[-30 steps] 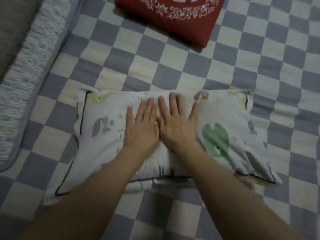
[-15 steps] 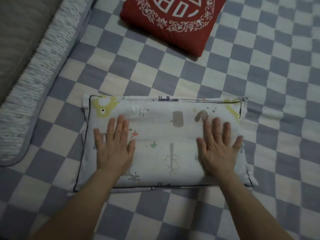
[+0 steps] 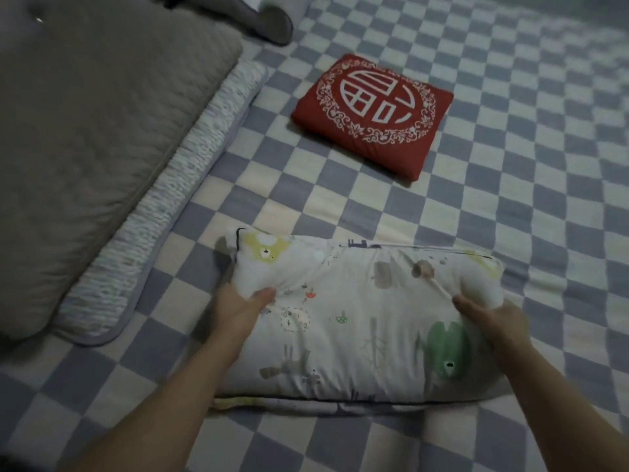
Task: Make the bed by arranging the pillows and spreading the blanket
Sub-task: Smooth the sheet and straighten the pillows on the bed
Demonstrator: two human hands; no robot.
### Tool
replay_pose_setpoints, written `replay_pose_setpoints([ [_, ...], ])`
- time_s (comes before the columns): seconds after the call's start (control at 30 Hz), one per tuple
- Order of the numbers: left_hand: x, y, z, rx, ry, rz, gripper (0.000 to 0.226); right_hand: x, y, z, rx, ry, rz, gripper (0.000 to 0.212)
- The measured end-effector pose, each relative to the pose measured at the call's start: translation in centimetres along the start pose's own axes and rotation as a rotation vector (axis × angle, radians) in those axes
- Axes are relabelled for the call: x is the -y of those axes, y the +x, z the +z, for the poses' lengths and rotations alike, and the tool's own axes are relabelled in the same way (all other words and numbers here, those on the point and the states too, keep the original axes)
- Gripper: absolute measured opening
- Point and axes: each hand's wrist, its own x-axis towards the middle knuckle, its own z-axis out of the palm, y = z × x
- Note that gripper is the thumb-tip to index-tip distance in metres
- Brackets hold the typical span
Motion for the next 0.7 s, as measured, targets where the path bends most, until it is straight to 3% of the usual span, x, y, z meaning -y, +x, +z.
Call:
replay_pose_setpoints([
  [0.13, -2.2, 0.1, -2.8, -0.085, -0.015, 0.112, 0.055, 5.0, -3.6, -0.3, -0.015, 0.012, -0.115, 0.061],
  [0.27, -5.1, 1.9, -9.5, -0.204, -0.190, 0.177, 0.063, 13.2, -8.6, 1.7, 0.009, 0.040, -0.297, 0.058],
  [0.43, -10.1, 5.5, -20.7, -0.462, -0.347, 0.274, 0.060, 28.2, -14.6, 6.1, 0.031, 0.143, -0.584, 0.061],
  [0.6, -13.0, 10.8, -30.9, -0.741, -0.548, 0.239, 0.067, 45.7, -19.7, 11.4, 0.093, 0.194, -0.978, 0.057],
  [0.7, -13.9, 14.9, -34.1, -0.758, -0.596, 0.173, 0.058, 54.1, -20.4, 16.5, 0.143, 0.135, -1.094, 0.070],
])
